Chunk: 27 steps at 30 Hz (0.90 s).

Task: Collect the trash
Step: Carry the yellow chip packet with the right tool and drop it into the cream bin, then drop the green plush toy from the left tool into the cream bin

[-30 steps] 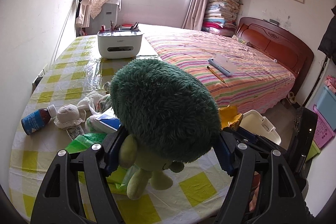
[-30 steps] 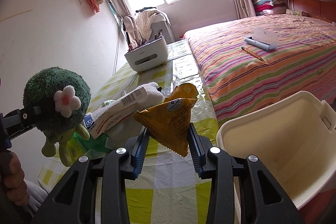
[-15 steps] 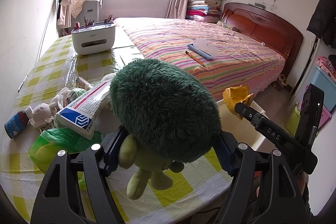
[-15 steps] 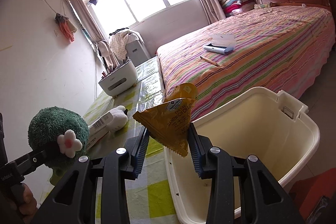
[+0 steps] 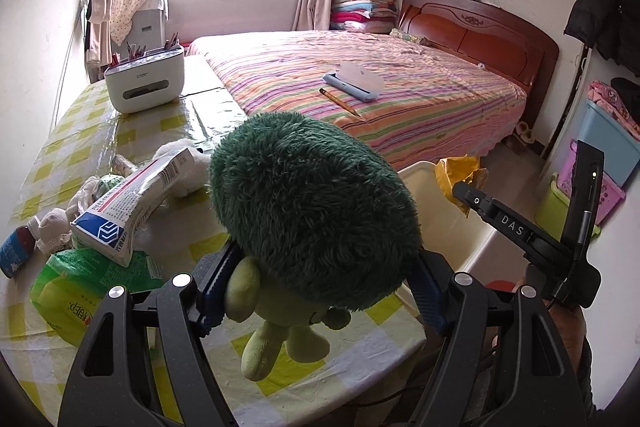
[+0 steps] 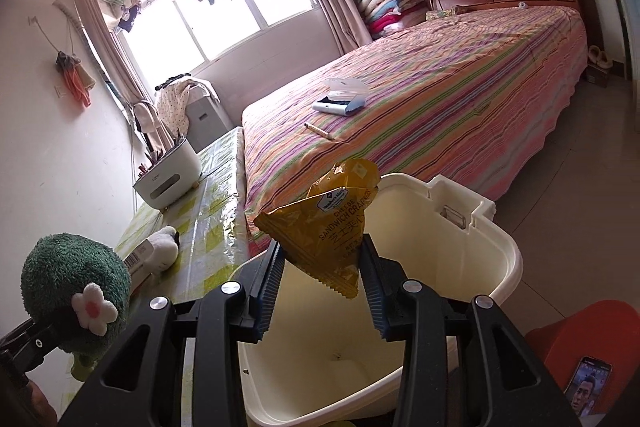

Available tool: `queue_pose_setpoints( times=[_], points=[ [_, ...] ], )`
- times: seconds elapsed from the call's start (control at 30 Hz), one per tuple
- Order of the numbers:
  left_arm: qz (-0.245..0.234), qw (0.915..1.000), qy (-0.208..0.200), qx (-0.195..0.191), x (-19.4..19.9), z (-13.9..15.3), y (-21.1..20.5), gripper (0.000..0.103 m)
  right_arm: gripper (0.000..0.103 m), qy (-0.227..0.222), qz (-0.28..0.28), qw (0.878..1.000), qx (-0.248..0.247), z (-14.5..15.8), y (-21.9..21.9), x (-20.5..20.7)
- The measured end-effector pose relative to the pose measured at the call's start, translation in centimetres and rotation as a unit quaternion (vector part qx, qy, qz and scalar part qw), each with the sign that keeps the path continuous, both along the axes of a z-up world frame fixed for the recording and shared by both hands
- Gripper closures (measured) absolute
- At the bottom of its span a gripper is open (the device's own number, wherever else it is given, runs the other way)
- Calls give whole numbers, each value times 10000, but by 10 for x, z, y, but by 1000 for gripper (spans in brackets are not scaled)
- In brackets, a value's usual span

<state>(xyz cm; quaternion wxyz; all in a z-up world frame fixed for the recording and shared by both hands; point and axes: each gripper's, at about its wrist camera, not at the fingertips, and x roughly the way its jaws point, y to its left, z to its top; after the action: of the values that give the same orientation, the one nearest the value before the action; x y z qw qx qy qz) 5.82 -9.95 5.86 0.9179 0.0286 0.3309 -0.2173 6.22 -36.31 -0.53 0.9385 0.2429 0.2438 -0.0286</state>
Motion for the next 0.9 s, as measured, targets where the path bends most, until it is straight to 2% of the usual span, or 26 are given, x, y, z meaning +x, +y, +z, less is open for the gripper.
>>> queue_pose_setpoints(
  times=[0.07,0.17,0.2,0.47,0.67,0.9],
  points=[
    [-30,10000,37,-13,1,-1,-4,30,62,92,-49,9999,59,-4,-4,1],
    [-88,9999,102,-15,2,-2,-11,30,35,171,-104,9993,319,-10,-12,0],
    [-107,9999,117,-15,3,-2,-12,30,33,154,-130,9990,398,-11,-14,-1],
    [-327,9989,327,34,12,-7,-39,29,33,-283,-550,9949,800,-6,-34,-19],
    [-474,9969,618,44,32,-13,-71,29,33,-640,-979,9863,1160,-3,-56,-37],
    [-574,9960,662,167,50,-15,-111,26,33,-1117,-1401,9739,1395,3,-74,-58]
  ],
)
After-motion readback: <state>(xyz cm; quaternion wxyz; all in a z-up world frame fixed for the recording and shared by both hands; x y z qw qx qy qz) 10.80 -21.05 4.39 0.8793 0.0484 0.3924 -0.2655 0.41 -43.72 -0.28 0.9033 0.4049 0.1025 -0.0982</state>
